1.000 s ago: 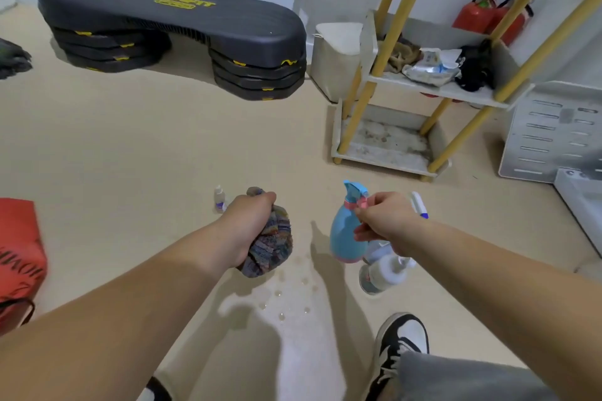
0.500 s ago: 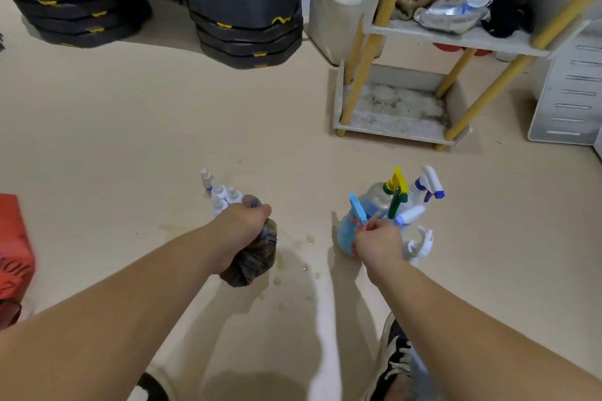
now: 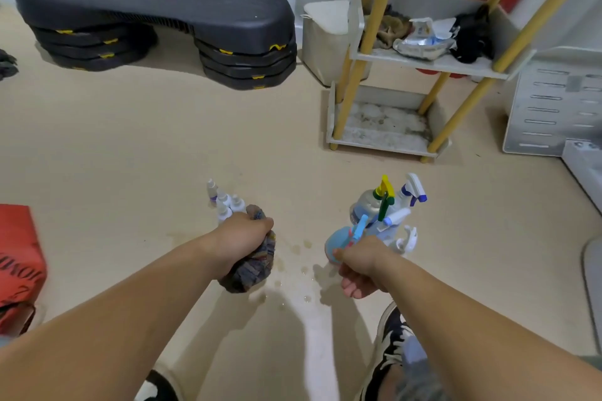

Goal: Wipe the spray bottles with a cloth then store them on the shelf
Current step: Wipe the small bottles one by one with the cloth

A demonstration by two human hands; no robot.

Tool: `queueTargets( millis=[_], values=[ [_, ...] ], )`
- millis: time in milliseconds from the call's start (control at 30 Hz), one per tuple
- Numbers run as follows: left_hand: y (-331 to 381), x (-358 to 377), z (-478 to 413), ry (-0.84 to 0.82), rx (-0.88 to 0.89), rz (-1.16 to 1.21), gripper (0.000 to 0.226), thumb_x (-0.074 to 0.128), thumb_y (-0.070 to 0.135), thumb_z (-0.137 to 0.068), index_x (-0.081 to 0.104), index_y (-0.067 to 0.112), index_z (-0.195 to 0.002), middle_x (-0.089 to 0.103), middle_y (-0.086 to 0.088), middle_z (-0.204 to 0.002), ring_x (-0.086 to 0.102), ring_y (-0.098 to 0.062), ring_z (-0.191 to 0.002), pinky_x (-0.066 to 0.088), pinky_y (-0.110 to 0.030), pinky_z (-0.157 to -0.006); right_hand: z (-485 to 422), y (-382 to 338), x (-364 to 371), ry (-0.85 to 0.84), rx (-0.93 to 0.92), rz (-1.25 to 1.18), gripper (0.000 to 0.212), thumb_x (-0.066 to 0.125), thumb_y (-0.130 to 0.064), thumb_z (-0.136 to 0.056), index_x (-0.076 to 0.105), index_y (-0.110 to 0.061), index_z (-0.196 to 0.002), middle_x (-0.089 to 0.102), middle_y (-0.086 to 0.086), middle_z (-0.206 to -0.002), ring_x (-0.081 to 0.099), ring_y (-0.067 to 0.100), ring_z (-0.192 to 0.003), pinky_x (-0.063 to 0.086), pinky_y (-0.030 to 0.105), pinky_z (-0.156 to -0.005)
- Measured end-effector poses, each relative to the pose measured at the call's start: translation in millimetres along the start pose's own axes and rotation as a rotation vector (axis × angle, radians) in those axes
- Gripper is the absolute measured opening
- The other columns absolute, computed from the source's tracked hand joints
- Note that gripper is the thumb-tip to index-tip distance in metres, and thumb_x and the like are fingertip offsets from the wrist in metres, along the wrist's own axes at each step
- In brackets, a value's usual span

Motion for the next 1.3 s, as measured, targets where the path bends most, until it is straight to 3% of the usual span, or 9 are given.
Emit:
queueTargets(
  millis=[167,300,433,567,767,933,1067,1167,1300],
  values=[
    [-6.4,-14.5,18.3,0.002,0.079,-0.035,0.023,0.050,0.029,-0.103,0.061,0.009,-0.100,0.065,-0.009,-0.096,0.062,-0.024,-0.087,0.050,-0.032,-0.081,21.3,-43.9,59.3,-0.127,-0.162,0.129,0.037,0.058,-0.034,-0.103,0.063,0.001,-0.095,0.070,0.019,-0.076,0.068,0.031,-0.059,0.058,0.033,-0.053],
    [-28.1,-49.8,12.1,0.115,0.103,-0.079,0.047,0.043,0.036,-0.103,0.067,-0.005,-0.104,0.076,-0.018,-0.100,0.071,-0.035,-0.096,0.056,-0.046,-0.098,29.5,-84.5,97.1,-0.106,-0.324,0.048,0.026,0.058,-0.028,-0.101,0.062,-0.002,-0.096,0.067,0.018,-0.085,0.065,0.031,-0.062,0.057,0.037,-0.056],
    [-56.1,-95.0,-3.9,0.229,0.014,-0.107,0.026,0.042,0.024,-0.105,0.054,0.006,-0.091,0.061,-0.007,-0.081,0.056,-0.026,-0.076,0.046,-0.034,-0.074,24.1,-112.4,122.5,-0.125,-0.394,0.155,0.023,0.059,-0.030,-0.099,0.063,-0.007,-0.096,0.067,0.012,-0.087,0.066,0.025,-0.065,0.056,0.036,-0.061],
    [-58.0,-145.0,-29.1,0.347,-0.028,-0.107,0.010,0.042,0.016,-0.105,0.051,0.011,-0.103,0.052,-0.005,-0.087,0.050,-0.025,-0.084,0.039,-0.033,-0.075,-1.0,-139.7,130.1,-0.123,-0.389,0.279,0.026,0.062,-0.031,-0.098,0.066,-0.006,-0.103,0.070,0.010,-0.090,0.069,0.024,-0.071,0.059,0.036,-0.066],
    [-68.2,-136.6,-79.6,0.341,-0.052,-0.003,0.023,0.044,0.022,-0.101,0.060,0.005,-0.099,0.068,-0.012,-0.093,0.064,-0.032,-0.083,0.055,-0.038,-0.084,-57.7,-161.9,144.3,-0.015,-0.403,0.166,0.035,0.067,-0.029,-0.092,0.061,-0.013,-0.123,0.068,0.010,-0.109,0.065,0.026,-0.082,0.055,0.036,-0.068],
    [-96.8,-117.0,-110.0,0.366,-0.126,0.025,0.031,0.046,0.026,-0.102,0.052,0.010,-0.077,0.056,-0.006,-0.075,0.052,-0.022,-0.069,0.040,-0.031,-0.062,-88.1,-178.9,163.9,-0.014,-0.444,0.148,0.068,0.066,-0.031,-0.094,0.039,-0.015,-0.154,0.058,0.005,-0.119,0.059,0.024,-0.104,0.054,0.040,-0.089],
    [-110.6,-116.2,-124.2,0.384,-0.173,0.092,0.030,0.046,0.025,-0.100,0.057,0.008,-0.079,0.060,-0.008,-0.077,0.054,-0.023,-0.068,0.042,-0.030,-0.063,-100.9,-196.4,173.4,0.002,-0.468,0.169,0.056,0.060,-0.033,-0.099,0.045,-0.007,-0.146,0.059,0.015,-0.135,0.059,0.033,-0.123,0.051,0.043,-0.101],
    [-113.1,-117.9,-134.6,0.387,-0.171,0.104,0.033,0.048,0.026,-0.101,0.064,0.004,-0.082,0.065,-0.010,-0.080,0.059,-0.025,-0.072,0.047,-0.031,-0.067,-112.5,-207.6,180.2,-0.033,-0.500,0.141,0.067,0.067,-0.039,-0.094,0.041,-0.023,-0.155,0.055,0.007,-0.145,0.055,0.027,-0.132,0.048,0.039,-0.105],
    [-120.2,-117.4,-139.1,0.382,-0.205,0.111,0.036,0.049,0.027,-0.103,0.068,0.001,-0.088,0.070,-0.016,-0.086,0.065,-0.030,-0.079,0.053,-0.038,-0.074,-126.6,-213.1,179.8,-0.014,-0.532,0.144,0.046,0.069,-0.029,-0.088,0.063,-0.027,-0.134,0.068,0.005,-0.128,0.064,0.019,-0.110,0.053,0.045,-0.100]
  ],
)
Point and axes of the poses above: each hand's wrist, its own z-axis away from the middle knuckle, its own x-axis out of the palm, y = z × x, the point moved 10 cm from there along -z, towards the middle knuckle
